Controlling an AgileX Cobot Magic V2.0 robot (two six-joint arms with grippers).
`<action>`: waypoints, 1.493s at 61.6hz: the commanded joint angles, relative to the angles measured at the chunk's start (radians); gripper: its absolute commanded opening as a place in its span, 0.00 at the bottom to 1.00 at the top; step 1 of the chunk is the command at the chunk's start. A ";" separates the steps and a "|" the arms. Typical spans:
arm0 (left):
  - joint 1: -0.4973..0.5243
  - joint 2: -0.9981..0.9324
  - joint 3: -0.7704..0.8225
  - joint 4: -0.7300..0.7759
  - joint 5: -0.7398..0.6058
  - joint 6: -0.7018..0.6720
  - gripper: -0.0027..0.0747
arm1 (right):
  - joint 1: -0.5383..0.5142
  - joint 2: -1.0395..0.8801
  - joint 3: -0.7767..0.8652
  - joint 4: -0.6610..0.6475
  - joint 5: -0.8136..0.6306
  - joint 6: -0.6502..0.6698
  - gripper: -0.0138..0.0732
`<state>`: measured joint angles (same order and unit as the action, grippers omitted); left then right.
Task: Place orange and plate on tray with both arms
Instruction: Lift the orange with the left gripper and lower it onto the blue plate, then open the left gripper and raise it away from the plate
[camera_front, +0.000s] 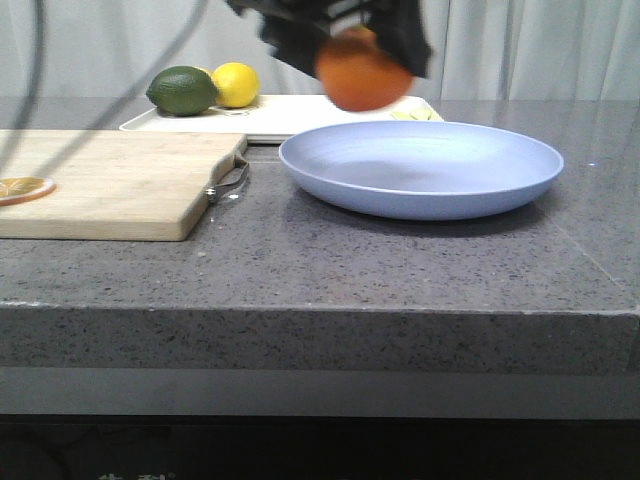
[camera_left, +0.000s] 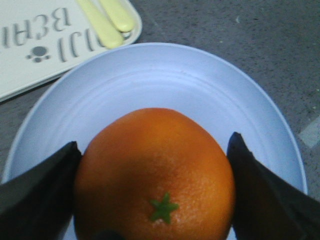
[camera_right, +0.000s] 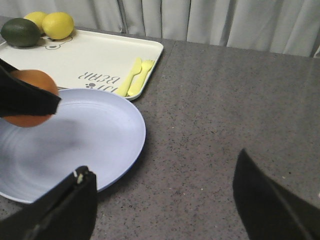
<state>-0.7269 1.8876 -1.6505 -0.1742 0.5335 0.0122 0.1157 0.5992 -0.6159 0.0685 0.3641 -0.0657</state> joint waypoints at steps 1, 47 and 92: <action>-0.027 -0.016 -0.038 -0.009 -0.178 0.000 0.43 | -0.005 0.005 -0.036 0.005 -0.068 -0.005 0.82; -0.038 0.067 -0.038 -0.009 -0.218 0.000 0.83 | -0.005 0.005 -0.036 0.005 -0.068 -0.005 0.82; -0.038 -0.083 -0.121 0.154 0.056 0.000 0.56 | -0.005 0.005 -0.036 0.005 -0.067 -0.005 0.82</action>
<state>-0.7549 1.8703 -1.7372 -0.0245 0.6145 0.0122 0.1157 0.5992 -0.6159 0.0685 0.3724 -0.0657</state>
